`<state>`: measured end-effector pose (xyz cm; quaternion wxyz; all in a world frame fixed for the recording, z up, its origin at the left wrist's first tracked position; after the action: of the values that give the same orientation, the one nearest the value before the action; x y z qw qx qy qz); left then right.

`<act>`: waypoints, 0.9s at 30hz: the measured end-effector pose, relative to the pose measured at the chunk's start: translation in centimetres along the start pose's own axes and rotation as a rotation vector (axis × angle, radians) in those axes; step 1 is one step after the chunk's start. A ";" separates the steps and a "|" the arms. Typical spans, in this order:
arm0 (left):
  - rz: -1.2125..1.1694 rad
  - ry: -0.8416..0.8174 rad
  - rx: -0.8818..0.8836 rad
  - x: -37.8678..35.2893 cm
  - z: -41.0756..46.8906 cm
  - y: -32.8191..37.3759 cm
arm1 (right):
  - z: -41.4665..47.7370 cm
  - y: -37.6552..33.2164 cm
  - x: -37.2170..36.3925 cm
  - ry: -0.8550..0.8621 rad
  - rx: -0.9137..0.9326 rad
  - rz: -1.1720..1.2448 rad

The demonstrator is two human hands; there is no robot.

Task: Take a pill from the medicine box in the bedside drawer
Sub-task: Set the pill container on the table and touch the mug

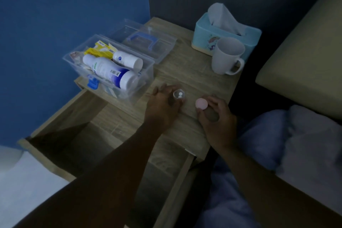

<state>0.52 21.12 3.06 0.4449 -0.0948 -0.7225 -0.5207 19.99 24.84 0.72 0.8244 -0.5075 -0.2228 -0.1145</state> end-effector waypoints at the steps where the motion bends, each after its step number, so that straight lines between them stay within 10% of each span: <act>1: 0.005 -0.007 0.013 -0.4 0.2 -0.3 | -0.1 0.0 0.1 -0.007 0.011 -0.007; 27: 0.554 -0.032 -0.066 0.0 -5.1 -2.4 | 3.0 -3.4 1.6 -0.092 0.239 -0.234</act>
<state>1.84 15.84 1.74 0.5556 -0.3114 -0.6584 -0.4010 19.25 26.02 5.34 0.8490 -0.3811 -0.3297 -0.1591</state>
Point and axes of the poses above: each hand's wrist, its own z-axis towards the middle knuckle, its own x-axis out of the back of the hand, y = z × x, the point moved 8 cm from there along z, towards the middle knuckle, and after that the axes turned 14 degrees about x, right-handed, at the moved point
